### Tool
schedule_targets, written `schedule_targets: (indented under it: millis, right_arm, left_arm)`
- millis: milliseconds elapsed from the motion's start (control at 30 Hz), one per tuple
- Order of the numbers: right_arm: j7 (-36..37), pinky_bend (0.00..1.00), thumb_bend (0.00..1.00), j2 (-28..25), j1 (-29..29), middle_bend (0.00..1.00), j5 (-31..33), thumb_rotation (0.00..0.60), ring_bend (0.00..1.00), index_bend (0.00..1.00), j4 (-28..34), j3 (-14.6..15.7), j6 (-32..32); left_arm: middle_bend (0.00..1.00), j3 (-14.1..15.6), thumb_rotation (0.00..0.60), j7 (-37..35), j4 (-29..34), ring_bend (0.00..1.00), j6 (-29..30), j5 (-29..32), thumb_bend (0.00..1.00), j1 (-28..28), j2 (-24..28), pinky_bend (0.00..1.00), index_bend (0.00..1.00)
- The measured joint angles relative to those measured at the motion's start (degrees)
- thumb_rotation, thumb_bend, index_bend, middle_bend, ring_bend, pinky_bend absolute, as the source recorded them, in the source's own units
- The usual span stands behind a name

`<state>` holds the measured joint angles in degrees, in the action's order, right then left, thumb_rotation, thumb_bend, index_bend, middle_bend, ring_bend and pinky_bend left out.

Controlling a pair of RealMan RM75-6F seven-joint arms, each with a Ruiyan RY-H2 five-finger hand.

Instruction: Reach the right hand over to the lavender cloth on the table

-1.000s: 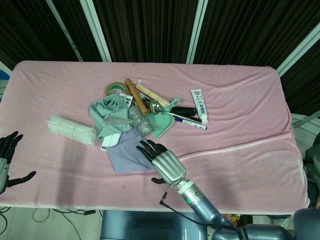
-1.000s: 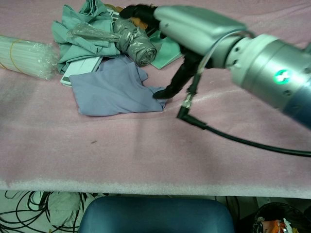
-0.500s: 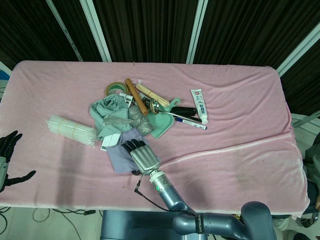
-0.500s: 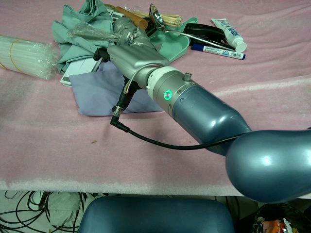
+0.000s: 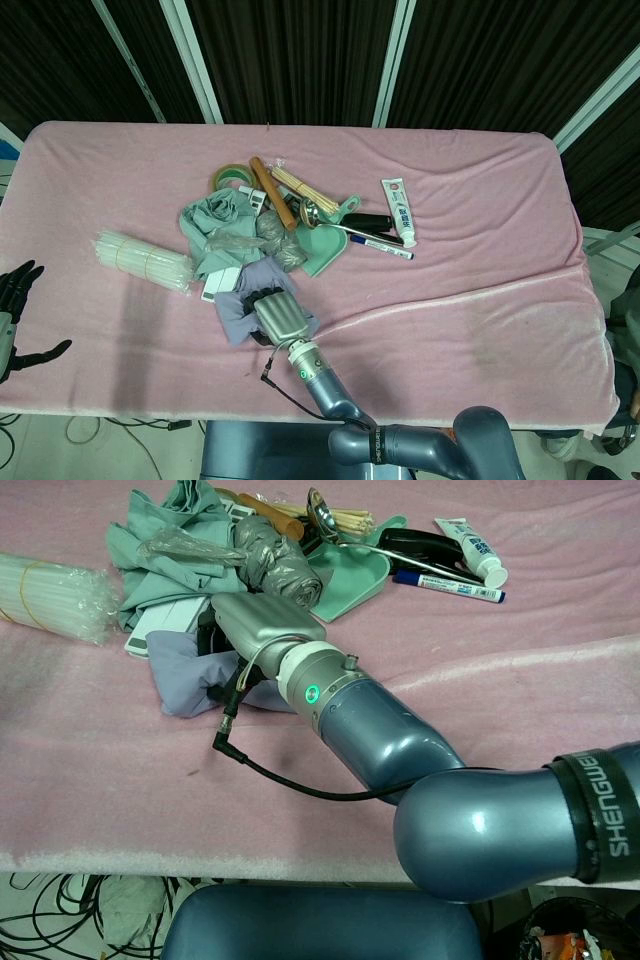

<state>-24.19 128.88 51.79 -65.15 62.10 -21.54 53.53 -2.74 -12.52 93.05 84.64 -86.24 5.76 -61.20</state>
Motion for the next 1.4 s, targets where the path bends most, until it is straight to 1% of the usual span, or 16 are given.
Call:
schedule_targets:
  millis: [33, 100, 200, 300, 400, 500, 600, 800, 900, 1000, 1133, 1333, 1400]
  right_arm:
    - [0.53, 0.53, 0.64, 0.07, 0.07, 0.55, -0.37, 0.6, 0.49, 0.61, -0.17, 0.29, -0.07]
    - [1.02, 0.54, 0.67, 0.02, 0.1, 0.56, -1.09, 0.6, 0.5, 0.63, -0.19, 0.75, 0.0]
    - [1.95, 0.55, 0.69, -0.55, -0.02, 0.58, -2.22, 0.6, 0.51, 0.64, 0.8, 1.28, 0.4]
    - [2.2, 0.55, 0.7, -1.94, -0.32, 0.58, -3.4, 0.6, 0.52, 0.65, 3.48, 1.47, 1.45]
    - [1.99, 0.55, 0.7, -4.22, -0.86, 0.58, -4.51, 0.6, 0.51, 0.65, 7.44, 1.47, 2.85]
    - [1.33, 0.55, 0.7, -7.47, -1.88, 0.58, -5.38, 0.6, 0.52, 0.65, 12.65, 1.37, 4.56]
    - [0.35, 0.55, 0.7, -11.94, -3.59, 0.58, -6.22, 0.6, 0.51, 0.65, 18.99, 1.46, 6.65]
    - [-0.75, 0.55, 0.7, -24.44, -9.92, 0.58, -7.91, 0.6, 0.52, 0.65, 32.73, 2.99, 12.22]
    - [-0.36, 0.55, 0.71, -30.8, -14.14, 0.58, -9.07, 0.6, 0.51, 0.65, 38.17, 4.71, 15.57]
    - [1.06, 0.55, 0.71, -36.49, -18.49, 0.58, -10.89, 0.6, 0.51, 0.65, 42.64, 7.23, 19.04]
    - [4.63, 0.55, 0.71, -43.11, -23.89, 0.58, -15.04, 0.6, 0.51, 0.65, 46.88, 11.53, 23.94]
    - [10.53, 0.55, 0.71, -49.46, -29.26, 0.58, -21.37, 0.6, 0.51, 0.65, 49.96, 16.3, 29.36]
    - [12.14, 0.55, 0.71, -50.65, -30.36, 0.58, -22.53, 0.6, 0.51, 0.65, 50.48, 17.13, 30.56]
  left_arm:
    - [0.0, -0.02, 0.6, -0.03, 0.01, 0.0, 0.0, 0.02, 0.0, 0.0, 0.0, 0.0, 0.0]
    - [0.0, -0.02, 0.6, -0.04, -0.01, 0.0, 0.0, -0.01, 0.0, 0.01, 0.01, 0.0, 0.0]
    - [0.0, 0.0, 0.6, 0.0, -0.09, 0.0, 0.03, -0.09, 0.0, 0.02, -0.02, 0.0, 0.0]
    - [0.0, -0.03, 0.6, 0.04, -0.14, 0.0, 0.13, -0.03, 0.0, -0.03, -0.06, 0.0, 0.0]
    - [0.0, -0.03, 0.6, 0.28, -0.17, 0.0, 0.33, -0.14, 0.0, -0.09, -0.11, 0.0, 0.0]
    - [0.0, 0.04, 0.6, 0.7, -0.19, 0.0, 0.52, -0.33, 0.0, -0.16, -0.21, 0.0, 0.0]
    - [0.0, 0.08, 0.6, 1.19, -0.22, 0.0, 0.88, -0.62, 0.0, -0.24, -0.4, 0.0, 0.0]
    - [0.0, 0.3, 0.6, 2.14, -0.42, 0.0, 1.61, -1.5, 0.0, -0.42, -0.75, 0.0, 0.0]
    - [0.0, 0.49, 0.6, 2.9, -0.61, 0.0, 2.12, -2.31, 0.0, -0.5, -1.05, 0.0, 0.0]
    - [0.0, 0.68, 0.6, 3.53, -0.81, 0.0, 2.66, -2.9, 0.0, -0.63, -1.37, 0.0, 0.0]
    - [0.0, 0.73, 0.6, 3.97, -0.98, 0.0, 3.18, -3.21, 0.0, -0.8, -1.69, 0.0, 0.0]
    - [0.0, 0.94, 0.6, 4.7, -1.22, 0.0, 3.64, -3.74, 0.0, -0.98, -1.97, 0.0, 0.0]
    - [0.0, 0.99, 0.6, 4.93, -1.27, 0.0, 3.67, -3.76, 0.0, -1.01, -2.04, 0.0, 0.0]
